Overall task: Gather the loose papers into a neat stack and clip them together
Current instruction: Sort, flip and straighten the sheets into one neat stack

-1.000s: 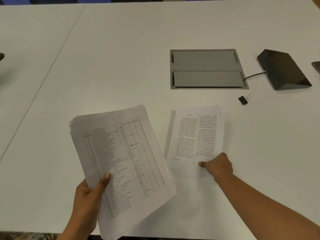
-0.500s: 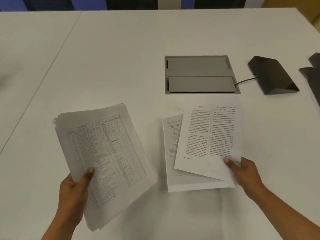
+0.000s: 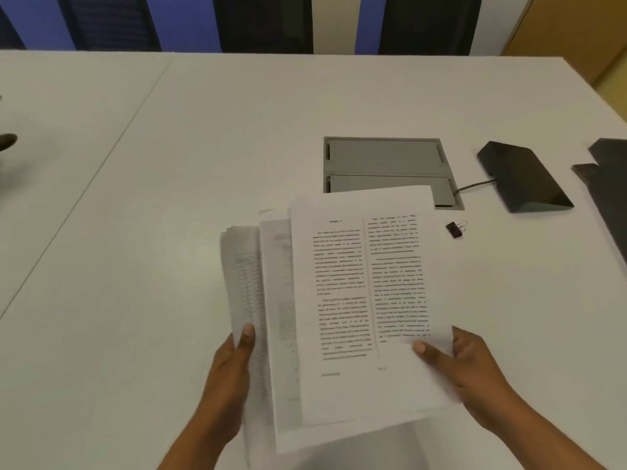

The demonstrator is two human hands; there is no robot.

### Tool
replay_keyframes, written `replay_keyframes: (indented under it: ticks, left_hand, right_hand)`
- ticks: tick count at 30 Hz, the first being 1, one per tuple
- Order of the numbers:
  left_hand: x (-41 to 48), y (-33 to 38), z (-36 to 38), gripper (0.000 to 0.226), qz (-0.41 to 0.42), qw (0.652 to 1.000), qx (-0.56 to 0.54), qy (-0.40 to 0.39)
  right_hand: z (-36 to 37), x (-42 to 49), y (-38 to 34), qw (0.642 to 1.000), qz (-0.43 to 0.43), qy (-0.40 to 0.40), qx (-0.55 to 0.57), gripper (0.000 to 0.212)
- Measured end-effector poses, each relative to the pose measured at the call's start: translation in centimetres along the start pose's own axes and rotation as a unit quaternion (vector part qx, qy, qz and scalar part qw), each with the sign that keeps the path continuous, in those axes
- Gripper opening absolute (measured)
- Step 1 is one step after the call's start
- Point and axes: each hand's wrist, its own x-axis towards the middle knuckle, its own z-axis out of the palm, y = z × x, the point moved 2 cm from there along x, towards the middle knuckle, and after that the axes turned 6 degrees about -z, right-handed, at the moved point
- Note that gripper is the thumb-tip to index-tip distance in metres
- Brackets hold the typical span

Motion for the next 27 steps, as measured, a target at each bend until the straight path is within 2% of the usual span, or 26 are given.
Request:
replay_keyframes:
  ticks: [5,9,13,17,21,24,27]
  left_hand:
    - [-1.5,0.5,3.0,0.043,-0.019,0.996,-0.076,-0.048]
    - [-1.8,0.6,3.8,0.037,0.011,0.995,-0.065,-0.078]
    - [-1.4,1.6,4.2,0.037,0.045,0.994,-0.058,-0.084]
    - [-0.5,3.3,5.2,0.037,0.076,0.991,-0.055,-0.092]
    - [-0.3,5.1,7.5,0.023,0.145,0.986,-0.024,-0.084]
    - [-0.5,6.0,9.0,0.025,0.223,0.973,-0.017,-0.058]
    - [-0.5,6.2,10.1,0.031,0.268,0.962,-0.006,-0.055]
  right_hand:
    - [1.6,0.4,-0.7,0.998,0.01,-0.054,-0.013,0.037]
    - [2.2,0.7,-1.7,0.994,0.039,-0.094,0.031,0.03]
    - [1.5,1.5,-2.3,0.997,-0.012,-0.076,0.002,0.038]
    - [1.0,2.4,-3.3,0.993,-0.054,-0.073,-0.074,0.032]
    - [0.9,3.5,-4.7,0.987,-0.099,-0.058,-0.112,0.03]
    - [1.0,4.1,-5.7,0.985,-0.139,-0.039,-0.089,0.035]
    - [1.4,4.2,-6.2,0.983,-0.17,-0.038,-0.059,0.046]
